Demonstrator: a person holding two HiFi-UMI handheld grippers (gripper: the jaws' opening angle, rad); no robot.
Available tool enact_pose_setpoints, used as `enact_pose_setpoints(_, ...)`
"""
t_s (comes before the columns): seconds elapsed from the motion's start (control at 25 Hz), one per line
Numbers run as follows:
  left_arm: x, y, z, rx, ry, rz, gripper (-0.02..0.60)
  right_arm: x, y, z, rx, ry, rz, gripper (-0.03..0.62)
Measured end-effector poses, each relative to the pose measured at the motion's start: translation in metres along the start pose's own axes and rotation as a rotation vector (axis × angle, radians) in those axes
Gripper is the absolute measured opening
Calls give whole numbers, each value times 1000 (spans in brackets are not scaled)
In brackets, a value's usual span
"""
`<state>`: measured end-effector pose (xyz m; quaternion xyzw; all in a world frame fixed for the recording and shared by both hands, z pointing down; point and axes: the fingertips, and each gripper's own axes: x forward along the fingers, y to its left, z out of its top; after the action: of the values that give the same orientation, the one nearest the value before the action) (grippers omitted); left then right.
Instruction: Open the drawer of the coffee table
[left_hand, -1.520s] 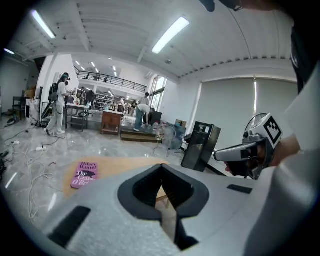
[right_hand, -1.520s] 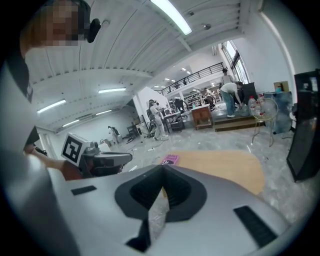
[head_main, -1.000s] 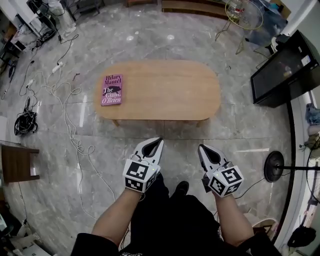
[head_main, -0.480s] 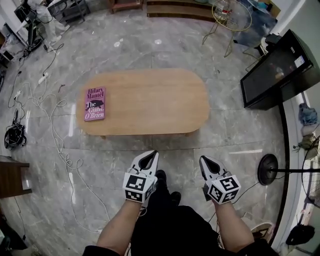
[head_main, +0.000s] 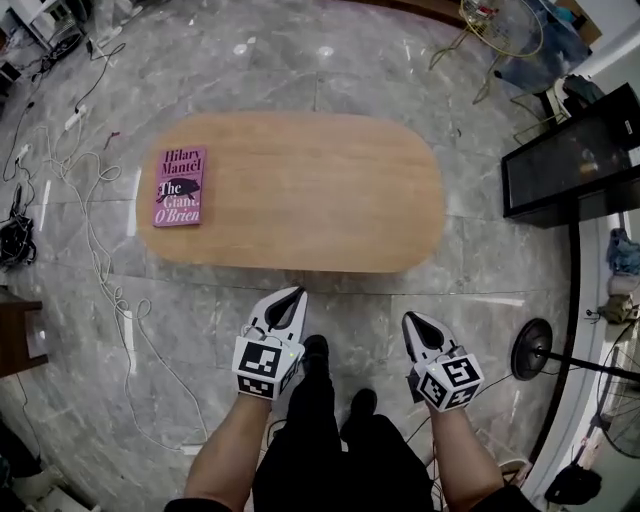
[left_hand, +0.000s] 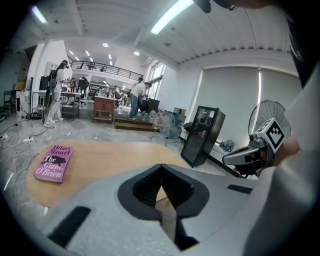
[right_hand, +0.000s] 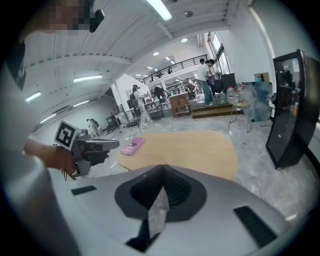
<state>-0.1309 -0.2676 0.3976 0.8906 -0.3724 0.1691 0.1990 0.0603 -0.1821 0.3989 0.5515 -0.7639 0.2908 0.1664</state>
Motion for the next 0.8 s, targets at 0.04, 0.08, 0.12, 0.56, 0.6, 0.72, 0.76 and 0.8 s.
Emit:
enact_pose_setpoints(0.04, 4, 3, -9, -6, 11, 1, 9, 7, -3, -4, -3, 4, 4, 6)
enact_pose_setpoints(0.08, 7, 5, -19, -9, 23, 1, 9, 13, -5, -6, -5, 4, 10, 6)
enact_pose_setpoints(0.12, 9, 7, -28, -11, 35, 2, 9, 18, -5, -8, -5, 2, 17, 6)
enact_pose_setpoints(0.56, 33, 16, -120, -22, 28, 82, 9, 70, -35, -86, -8, -42, 111, 7)
enact_pose_setpoints(0.6, 37, 17, -129, -17, 28, 87, 9, 75, -41, -94, -6, -48, 111, 6)
enact_pose_setpoints(0.72, 49, 21, -155, -12, 24, 103, 9, 86, -56, -117, -7, -67, 106, 6)
enact_pose_setpoints(0.76, 53, 23, -163, -15, 23, 108, 9, 89, -60, -124, -7, -71, 106, 6)
enact_pose_setpoints(0.8, 56, 24, -171, -20, 23, 113, 9, 92, -64, -130, -9, -74, 107, 6)
